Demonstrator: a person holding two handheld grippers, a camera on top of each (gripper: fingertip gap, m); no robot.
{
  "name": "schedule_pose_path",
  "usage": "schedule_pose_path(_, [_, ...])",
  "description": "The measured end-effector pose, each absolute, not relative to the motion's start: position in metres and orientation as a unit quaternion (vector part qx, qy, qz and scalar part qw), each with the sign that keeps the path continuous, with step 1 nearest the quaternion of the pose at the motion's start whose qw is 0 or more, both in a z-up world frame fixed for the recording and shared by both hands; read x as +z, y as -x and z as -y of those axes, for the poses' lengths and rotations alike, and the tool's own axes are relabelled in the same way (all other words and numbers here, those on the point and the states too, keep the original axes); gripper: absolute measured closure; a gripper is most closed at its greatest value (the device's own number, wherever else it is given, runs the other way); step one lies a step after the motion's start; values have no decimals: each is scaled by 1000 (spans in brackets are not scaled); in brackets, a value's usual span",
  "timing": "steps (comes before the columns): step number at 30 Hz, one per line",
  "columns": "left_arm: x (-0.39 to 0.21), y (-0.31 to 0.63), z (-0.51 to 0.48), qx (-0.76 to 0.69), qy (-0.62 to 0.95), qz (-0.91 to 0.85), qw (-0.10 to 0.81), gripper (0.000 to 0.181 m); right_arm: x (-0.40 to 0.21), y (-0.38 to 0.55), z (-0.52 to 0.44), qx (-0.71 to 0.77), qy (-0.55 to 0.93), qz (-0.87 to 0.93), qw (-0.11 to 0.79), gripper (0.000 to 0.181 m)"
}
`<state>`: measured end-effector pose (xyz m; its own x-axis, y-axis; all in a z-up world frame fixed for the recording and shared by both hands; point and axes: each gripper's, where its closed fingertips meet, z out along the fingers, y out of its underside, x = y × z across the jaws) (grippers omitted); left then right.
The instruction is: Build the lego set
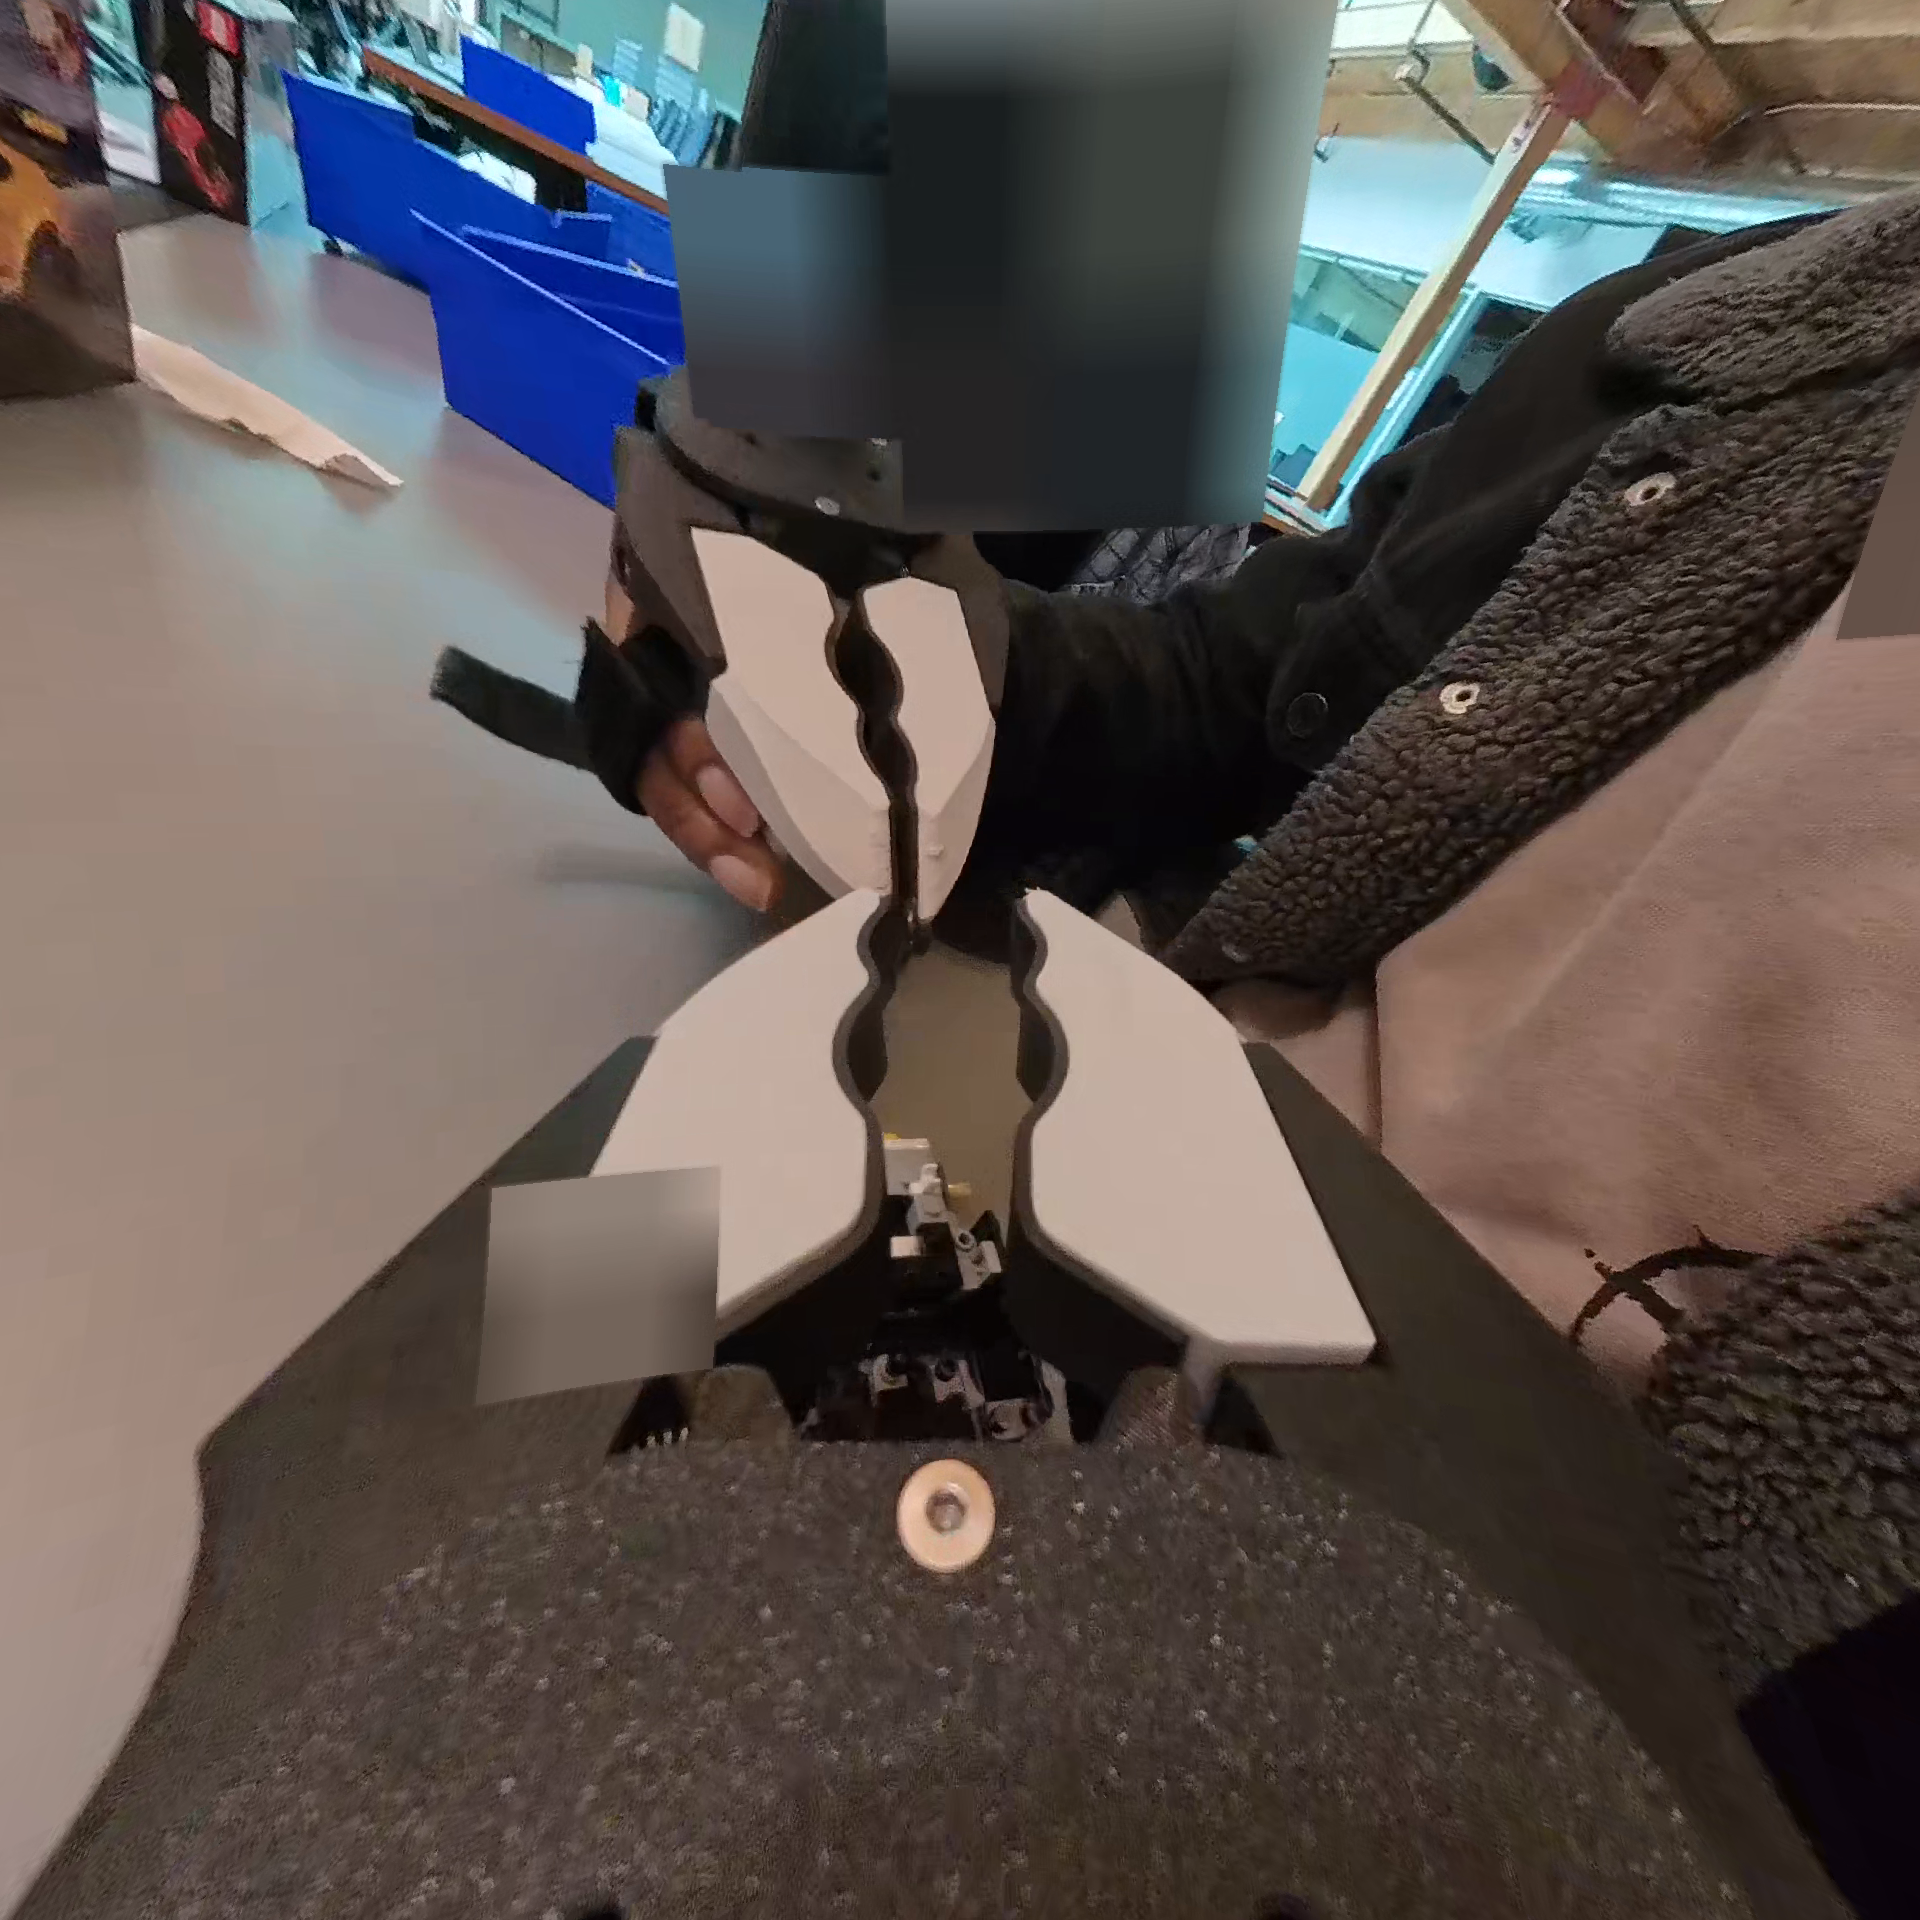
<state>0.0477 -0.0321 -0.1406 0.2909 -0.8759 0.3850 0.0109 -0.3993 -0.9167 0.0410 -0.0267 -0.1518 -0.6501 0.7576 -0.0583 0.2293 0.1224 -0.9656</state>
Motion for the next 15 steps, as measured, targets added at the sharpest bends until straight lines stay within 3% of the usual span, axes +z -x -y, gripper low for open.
schedule_pose_path(8, [-155, -48, 30, -481, 703, -321, 415, 178, -161, -41, 30, 536, 344, 734, 236, 180])
schedule_pose_path(15, [-159, -44, 23, -448, 720, -319, 423, 178, -164, -38, 26, 522, 354, 735, 248, 180])
